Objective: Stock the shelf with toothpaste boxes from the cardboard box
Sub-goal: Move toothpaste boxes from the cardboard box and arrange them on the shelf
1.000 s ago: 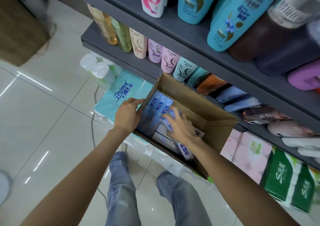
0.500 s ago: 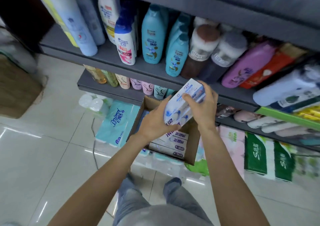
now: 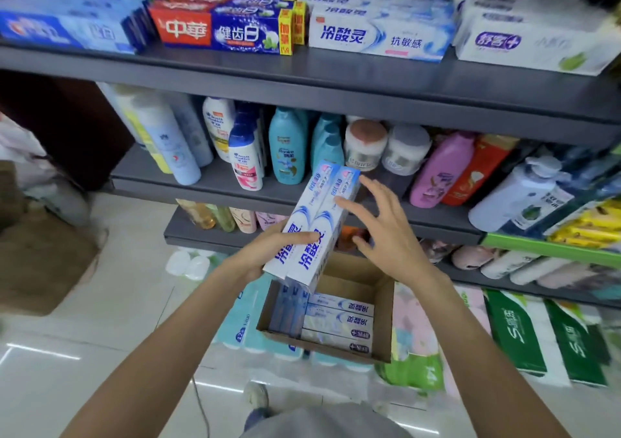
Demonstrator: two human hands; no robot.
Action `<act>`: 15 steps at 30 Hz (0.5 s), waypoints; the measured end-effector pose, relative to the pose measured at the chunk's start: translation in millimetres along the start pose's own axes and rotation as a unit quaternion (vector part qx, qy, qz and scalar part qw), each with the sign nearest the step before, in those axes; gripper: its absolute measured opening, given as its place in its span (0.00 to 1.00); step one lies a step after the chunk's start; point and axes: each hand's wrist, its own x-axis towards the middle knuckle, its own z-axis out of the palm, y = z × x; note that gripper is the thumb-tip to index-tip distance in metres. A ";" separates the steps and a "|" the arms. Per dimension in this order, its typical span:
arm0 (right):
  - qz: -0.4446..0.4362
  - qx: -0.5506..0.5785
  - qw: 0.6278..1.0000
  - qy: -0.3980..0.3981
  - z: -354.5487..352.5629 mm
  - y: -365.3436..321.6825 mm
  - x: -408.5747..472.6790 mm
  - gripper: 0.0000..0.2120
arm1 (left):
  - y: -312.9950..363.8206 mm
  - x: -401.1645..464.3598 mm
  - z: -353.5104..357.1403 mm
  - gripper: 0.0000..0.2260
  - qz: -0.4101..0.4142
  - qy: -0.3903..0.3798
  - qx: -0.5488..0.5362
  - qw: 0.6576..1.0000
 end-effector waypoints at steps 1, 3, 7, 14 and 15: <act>-0.025 -0.033 0.999 -0.008 1.4 -2.1 2.6 0.38 | 2.1 -2.4 1.3 0.06 0.003 0.000 0.003 1.000; -0.070 -0.071 0.995 0.004 4.2 -6.1 9.8 0.37 | 3.8 -4.3 3.7 0.08 0.009 0.001 0.020 1.000; -0.185 -0.131 0.972 0.066 -4.3 -3.1 22.1 0.30 | 12.8 -12.5 5.5 0.12 0.017 -0.001 0.044 0.999; -0.261 -0.225 0.928 0.141 -66.3 7.1 45.0 0.24 | 59.7 -35.0 -3.7 0.23 0.170 0.114 0.095 0.974; -0.243 -0.238 0.929 0.148 -77.2 11.4 48.6 0.23 | 67.7 -37.7 -7.9 0.22 0.195 0.134 0.087 0.968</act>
